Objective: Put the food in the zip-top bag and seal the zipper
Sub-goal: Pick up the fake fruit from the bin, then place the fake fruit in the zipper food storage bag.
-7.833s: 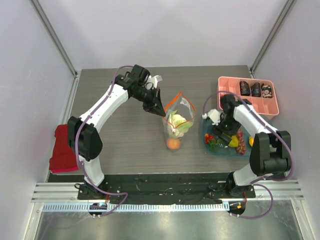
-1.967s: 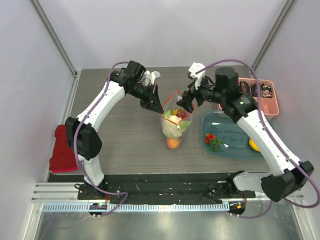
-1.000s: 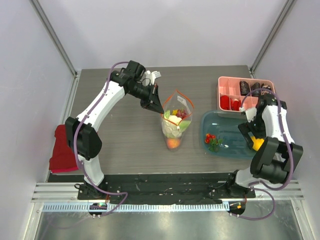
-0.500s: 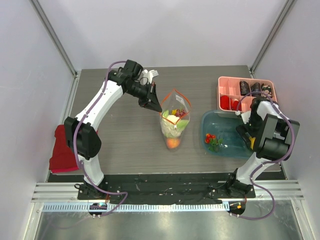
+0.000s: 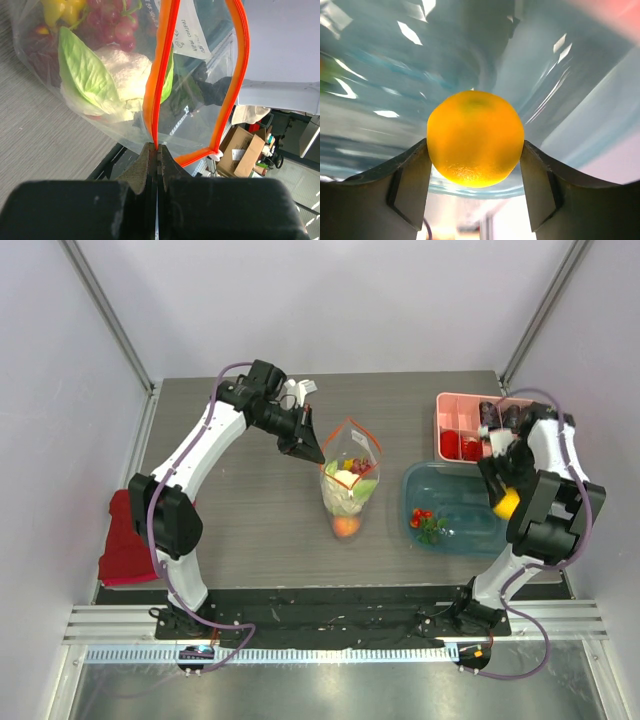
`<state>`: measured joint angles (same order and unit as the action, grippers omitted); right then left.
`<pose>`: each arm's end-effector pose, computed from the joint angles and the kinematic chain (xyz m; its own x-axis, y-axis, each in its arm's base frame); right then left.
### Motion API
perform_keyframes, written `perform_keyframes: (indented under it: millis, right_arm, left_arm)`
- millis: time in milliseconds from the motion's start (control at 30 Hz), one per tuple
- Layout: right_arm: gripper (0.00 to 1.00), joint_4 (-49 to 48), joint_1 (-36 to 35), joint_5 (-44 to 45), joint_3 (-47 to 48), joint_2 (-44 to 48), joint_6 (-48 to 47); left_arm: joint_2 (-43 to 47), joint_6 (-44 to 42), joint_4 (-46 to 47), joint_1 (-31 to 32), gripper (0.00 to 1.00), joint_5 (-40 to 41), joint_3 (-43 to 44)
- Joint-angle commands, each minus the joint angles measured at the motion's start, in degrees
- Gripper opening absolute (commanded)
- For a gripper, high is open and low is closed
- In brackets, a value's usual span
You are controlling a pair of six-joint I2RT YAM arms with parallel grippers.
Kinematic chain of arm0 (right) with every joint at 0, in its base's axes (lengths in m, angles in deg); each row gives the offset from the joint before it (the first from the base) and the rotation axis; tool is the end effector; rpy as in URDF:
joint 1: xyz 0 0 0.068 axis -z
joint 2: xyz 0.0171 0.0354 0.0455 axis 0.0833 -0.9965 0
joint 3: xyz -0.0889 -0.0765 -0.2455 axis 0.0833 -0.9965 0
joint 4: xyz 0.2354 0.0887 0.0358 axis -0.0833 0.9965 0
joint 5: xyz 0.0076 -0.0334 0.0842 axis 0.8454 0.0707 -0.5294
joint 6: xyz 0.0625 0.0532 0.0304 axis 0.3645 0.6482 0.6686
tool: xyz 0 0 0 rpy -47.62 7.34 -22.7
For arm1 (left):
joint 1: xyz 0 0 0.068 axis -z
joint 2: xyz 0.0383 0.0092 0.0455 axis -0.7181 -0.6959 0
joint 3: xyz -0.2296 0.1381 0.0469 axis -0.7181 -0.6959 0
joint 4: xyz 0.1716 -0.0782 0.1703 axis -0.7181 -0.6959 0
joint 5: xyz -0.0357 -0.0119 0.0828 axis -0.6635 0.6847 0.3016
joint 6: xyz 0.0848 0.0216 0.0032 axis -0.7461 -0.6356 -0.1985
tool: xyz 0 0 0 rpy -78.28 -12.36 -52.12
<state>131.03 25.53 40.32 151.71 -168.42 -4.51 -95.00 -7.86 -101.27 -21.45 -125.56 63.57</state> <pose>0.2855 -0.1116 0.1863 -0.9440 -0.3293 0.0222 -0.3299 0.9434 -0.0343 0.3319 -0.2138 0.3114 -0.9655 0.1533 -0.2107 0.2605 0.5654 -0.7826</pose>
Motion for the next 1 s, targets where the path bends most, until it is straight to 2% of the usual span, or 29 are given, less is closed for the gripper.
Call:
perform_keyframes:
  millis: [0,33,67,100,133,233,300,333,367,400,433,533,633,900,967]
  right_arm:
    - [0.50,8.88,-0.89,-24.49,15.09,6.75,1.60]
    - [0.50,9.85,-1.32,-29.00,20.86,6.93,2.56]
    - [0.50,10.64,-2.90,-32.79,23.62,7.45,3.79]
    - [0.50,10.21,-3.69,-40.13,25.99,7.89,7.28]
    - [0.51,8.64,-4.83,-42.82,29.32,8.42,9.92]
    - [0.54,-2.59,-11.50,-50.03,29.54,12.55,20.12]
    - [0.54,-16.55,-17.46,-51.63,26.65,17.10,28.79]
    - [0.54,-21.56,-19.59,-51.90,23.15,18.52,31.63]
    - [0.54,-30.48,-20.92,-51.64,21.64,19.40,33.40]
    - [0.53,-33.88,-24.84,-51.29,20.49,20.02,34.64]
    - [0.53,-37.39,-29.58,-49.63,19.44,20.03,34.82]
    - [0.53,-38.22,-38.20,-46.81,19.69,17.41,31.76]
    - [0.53,-38.65,-43.58,-43.38,18.47,14.85,27.89]
    - [0.53,-42.08,-46.50,-38.37,11.01,12.91,17.17]
    - [0.55,-42.35,-47.03,-37.32,9.50,13.00,14.10]
  left_arm:
    - [0.77,0.79,1.88,-0.28,0.00,-0.59,0.30]
    - [0.77,0.79,1.79,-0.36,0.00,-0.68,0.30]
    - [0.60,0.79,1.70,-0.36,0.00,-0.68,0.38]
    - [0.60,0.79,1.61,-0.36,0.00,-0.68,0.73]
    - [0.42,0.79,1.44,-0.36,0.00,-0.59,0.82]
    - [-0.02,0.70,1.35,-0.36,0.00,-0.50,1.70]
    - [-0.37,0.44,1.17,-0.36,0.00,-0.33,2.23]
    - [-0.46,0.09,0.91,-0.36,0.00,-0.15,3.27]
    - [-0.63,0.00,0.73,-0.36,0.00,-0.07,3.63]
    - [-0.81,-0.26,0.38,-0.36,0.00,-0.07,4.16]
    - [-0.81,-0.44,0.29,-0.36,0.00,-0.07,4.51]
    - [-0.72,-0.44,0.21,-0.45,0.00,0.20,4.69]
    - [-0.90,-0.35,0.12,-0.45,0.00,0.29,4.69]
    - [-0.63,-0.44,-0.23,-0.72,0.00,0.29,4.25]
    - [-0.72,-0.44,-0.23,-0.98,0.00,0.29,4.08]
